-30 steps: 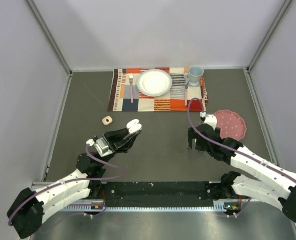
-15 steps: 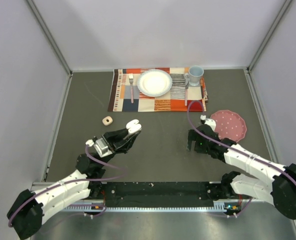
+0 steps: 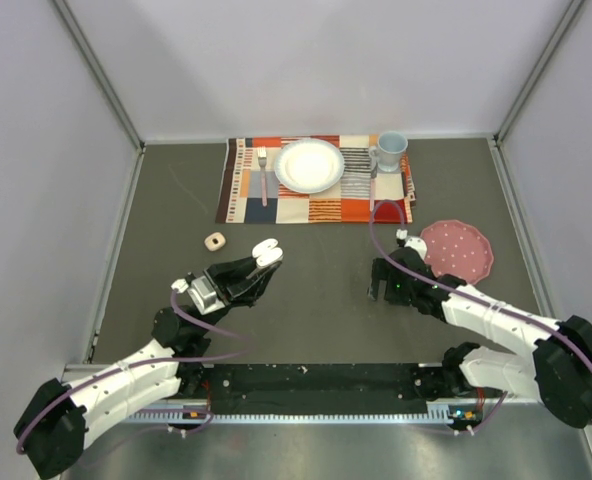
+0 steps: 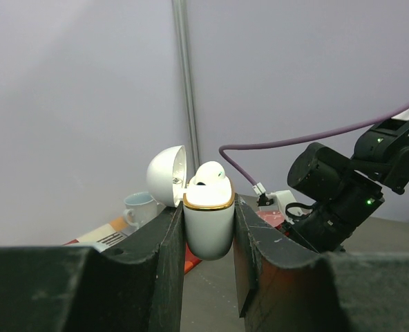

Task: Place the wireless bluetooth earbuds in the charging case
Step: Move the left earbud to the center of the board.

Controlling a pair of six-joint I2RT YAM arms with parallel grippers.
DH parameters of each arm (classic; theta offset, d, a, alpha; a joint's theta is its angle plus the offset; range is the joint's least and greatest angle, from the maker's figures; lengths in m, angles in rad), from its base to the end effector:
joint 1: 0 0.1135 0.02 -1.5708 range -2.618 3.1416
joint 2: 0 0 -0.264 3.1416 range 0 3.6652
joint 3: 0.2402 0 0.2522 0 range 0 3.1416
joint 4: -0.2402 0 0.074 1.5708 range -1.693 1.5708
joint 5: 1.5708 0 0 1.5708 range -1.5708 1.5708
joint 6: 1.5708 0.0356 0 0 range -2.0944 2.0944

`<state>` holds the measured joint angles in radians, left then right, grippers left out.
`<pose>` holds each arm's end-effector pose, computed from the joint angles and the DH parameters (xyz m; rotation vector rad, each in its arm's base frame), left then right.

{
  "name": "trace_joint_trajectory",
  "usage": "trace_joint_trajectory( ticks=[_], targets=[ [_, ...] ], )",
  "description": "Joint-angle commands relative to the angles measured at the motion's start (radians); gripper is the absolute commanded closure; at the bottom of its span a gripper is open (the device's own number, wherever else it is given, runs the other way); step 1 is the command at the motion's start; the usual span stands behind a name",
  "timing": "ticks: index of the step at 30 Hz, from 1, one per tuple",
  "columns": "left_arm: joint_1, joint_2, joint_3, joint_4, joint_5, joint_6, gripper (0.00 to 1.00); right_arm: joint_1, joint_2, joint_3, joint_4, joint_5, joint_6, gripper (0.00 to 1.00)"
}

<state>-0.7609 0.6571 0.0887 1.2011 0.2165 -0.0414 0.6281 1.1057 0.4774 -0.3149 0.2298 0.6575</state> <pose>0.0943 -0.1003 0.2578 0.5334 0.8303 -0.8400 0.1657 0.1103 0.1661 0.1301 2.4931 0.2549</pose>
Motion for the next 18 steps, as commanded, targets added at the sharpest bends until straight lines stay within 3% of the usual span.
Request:
trace_joint_trajectory(
  ticks=[1, 18],
  targets=[
    [0.000, 0.001, -0.003, 0.029, -0.016, 0.009, 1.00, -0.011, 0.006, 0.004, 0.037, -0.007, 0.017, 0.05],
    [0.002, 0.029, 0.006, 0.043, -0.012, 0.008, 1.00, -0.011, -0.073, -0.052, 0.010, -0.030, 0.119, 0.07]
  ],
)
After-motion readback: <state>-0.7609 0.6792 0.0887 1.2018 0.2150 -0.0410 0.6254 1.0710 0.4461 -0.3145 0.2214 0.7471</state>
